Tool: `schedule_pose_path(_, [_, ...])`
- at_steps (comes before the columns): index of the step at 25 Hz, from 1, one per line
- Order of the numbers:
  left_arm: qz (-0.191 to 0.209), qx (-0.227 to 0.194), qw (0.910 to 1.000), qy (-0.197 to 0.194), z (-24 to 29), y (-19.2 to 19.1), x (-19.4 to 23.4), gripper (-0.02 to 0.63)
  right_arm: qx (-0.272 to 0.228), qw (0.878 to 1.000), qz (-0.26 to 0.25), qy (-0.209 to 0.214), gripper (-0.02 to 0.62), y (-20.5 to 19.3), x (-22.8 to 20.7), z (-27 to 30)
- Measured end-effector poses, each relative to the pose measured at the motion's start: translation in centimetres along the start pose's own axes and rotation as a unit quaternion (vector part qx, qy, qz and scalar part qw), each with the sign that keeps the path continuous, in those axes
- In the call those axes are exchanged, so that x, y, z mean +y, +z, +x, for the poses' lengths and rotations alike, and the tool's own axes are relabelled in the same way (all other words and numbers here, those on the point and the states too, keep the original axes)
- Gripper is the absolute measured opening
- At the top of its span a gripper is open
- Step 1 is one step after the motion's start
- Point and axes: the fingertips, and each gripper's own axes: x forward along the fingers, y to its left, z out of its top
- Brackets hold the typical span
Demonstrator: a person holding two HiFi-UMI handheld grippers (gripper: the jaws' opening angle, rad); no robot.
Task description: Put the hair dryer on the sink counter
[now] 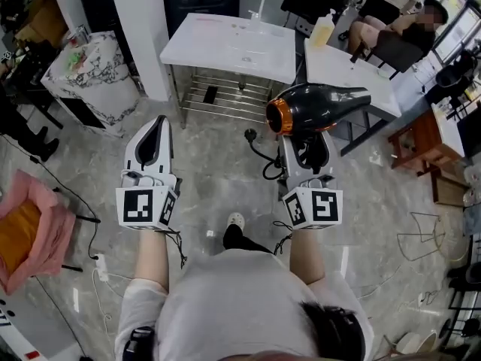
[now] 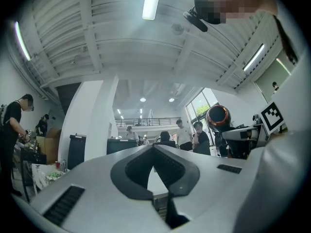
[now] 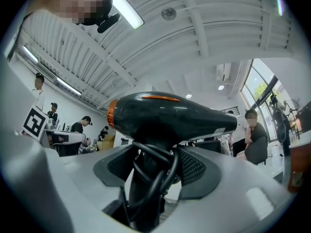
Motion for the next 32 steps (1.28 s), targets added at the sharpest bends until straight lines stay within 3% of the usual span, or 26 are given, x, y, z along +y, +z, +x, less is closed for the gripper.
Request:
schedule_pose_path(7, [0.000,-0.003,1.0000,0.007,12.2,-0.2,1.4,0.006,0.003,1.000,-0.005,0.023,0.278,-1.1,-5.4,11.1])
schedule_pose_path(12, [0.007,-0.005,0.9999,0.013,14.1,-1.9,0.9,0.006,-0.005,0.999,-0.002,0.034,0.278,-2.9,-7.0,13.0])
schedule_pose_path(21, [0.016,0.010,0.9994,0.028,18.8,-4.5,5.0,0.006,0.001,0.999,0.022,0.039,0.278,-5.9,-7.5,19.6])
schedule_pose_path(32, [0.006,0.008,0.9999,-0.007,27.8,-7.6,14.0,0.006,0.005,1.000,0.017,0.010,0.278,-10.0,-5.2,30.8])
